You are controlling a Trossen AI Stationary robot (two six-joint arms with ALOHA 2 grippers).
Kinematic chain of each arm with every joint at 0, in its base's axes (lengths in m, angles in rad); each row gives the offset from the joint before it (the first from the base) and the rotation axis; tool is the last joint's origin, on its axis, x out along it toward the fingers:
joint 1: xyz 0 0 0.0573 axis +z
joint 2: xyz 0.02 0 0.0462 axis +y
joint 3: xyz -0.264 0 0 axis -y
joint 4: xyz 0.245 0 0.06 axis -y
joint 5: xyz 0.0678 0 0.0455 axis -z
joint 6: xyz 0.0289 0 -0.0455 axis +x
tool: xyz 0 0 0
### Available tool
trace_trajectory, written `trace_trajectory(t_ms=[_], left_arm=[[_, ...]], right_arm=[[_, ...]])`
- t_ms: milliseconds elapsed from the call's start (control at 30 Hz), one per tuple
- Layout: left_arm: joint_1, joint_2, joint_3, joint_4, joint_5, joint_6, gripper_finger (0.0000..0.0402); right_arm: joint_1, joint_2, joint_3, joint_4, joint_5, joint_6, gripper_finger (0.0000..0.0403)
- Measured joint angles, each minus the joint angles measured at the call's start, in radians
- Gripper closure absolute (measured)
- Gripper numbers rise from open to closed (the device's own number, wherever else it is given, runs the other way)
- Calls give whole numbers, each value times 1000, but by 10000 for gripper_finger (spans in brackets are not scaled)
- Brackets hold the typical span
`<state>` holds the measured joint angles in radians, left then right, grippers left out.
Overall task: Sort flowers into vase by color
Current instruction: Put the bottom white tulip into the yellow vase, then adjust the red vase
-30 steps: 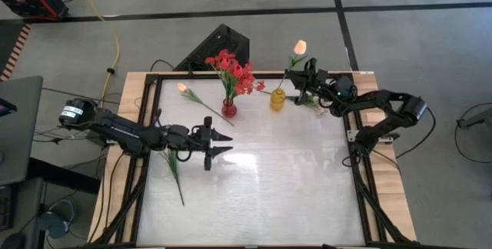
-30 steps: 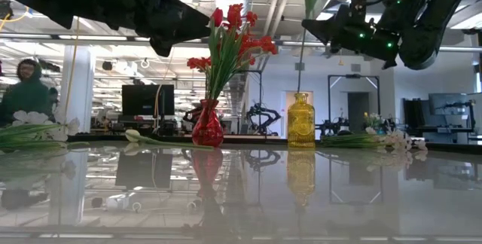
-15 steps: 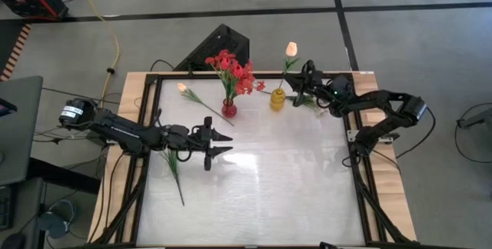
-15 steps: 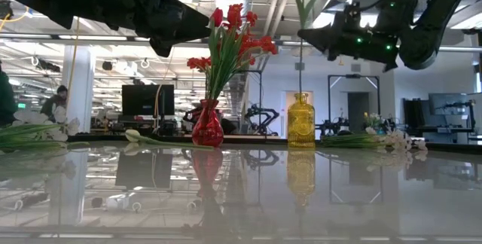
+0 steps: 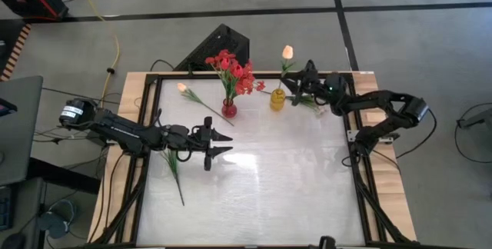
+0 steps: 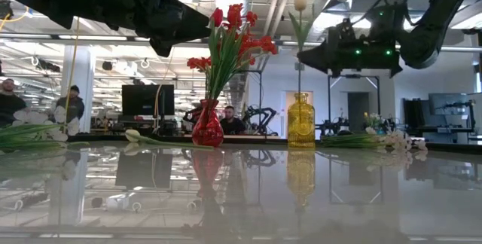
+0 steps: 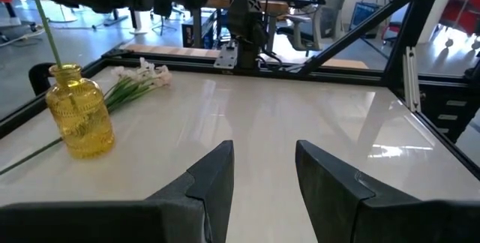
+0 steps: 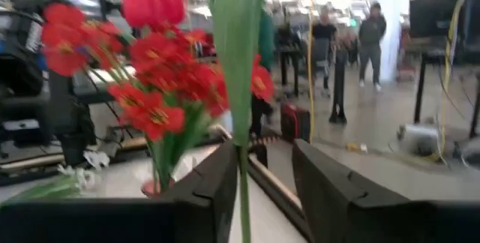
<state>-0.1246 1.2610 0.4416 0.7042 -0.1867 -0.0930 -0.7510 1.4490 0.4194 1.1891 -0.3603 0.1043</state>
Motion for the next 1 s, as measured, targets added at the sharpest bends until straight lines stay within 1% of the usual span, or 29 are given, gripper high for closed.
trace_trajectory(t_ms=[233, 400, 467, 567, 667, 800, 900, 1000], left_arm=[[0, 0, 0, -53, 0, -8, 269], [0, 0, 0, -84, -2, -10, 269], [0, 0, 0, -97, -28, -25, 269], [3, 0, 0, -131, -115, -80, 269], [20, 0, 0, -183, -203, -178, 269], [61, 0, 0, -249, -258, -394, 269], [118, 0, 0, -315, -261, -576, 269], [190, 0, 5, -409, -218, -669, 269]], right_arm=[[-32, -137, 0, -342, -5, -39, 185], [-37, -244, 8, -583, -7, -80, 171], [-36, -281, 30, -686, -8, -80, 170], [-18, -331, 70, -837, -8, -93, 170], [21, -375, 100, -961, -8, -113, 170], [91, -420, 107, -1015, -8, -116, 170], [144, -442, 107, -1037, -8, -130, 170], [191, -452, 107, -1047, -8, -139, 170]])
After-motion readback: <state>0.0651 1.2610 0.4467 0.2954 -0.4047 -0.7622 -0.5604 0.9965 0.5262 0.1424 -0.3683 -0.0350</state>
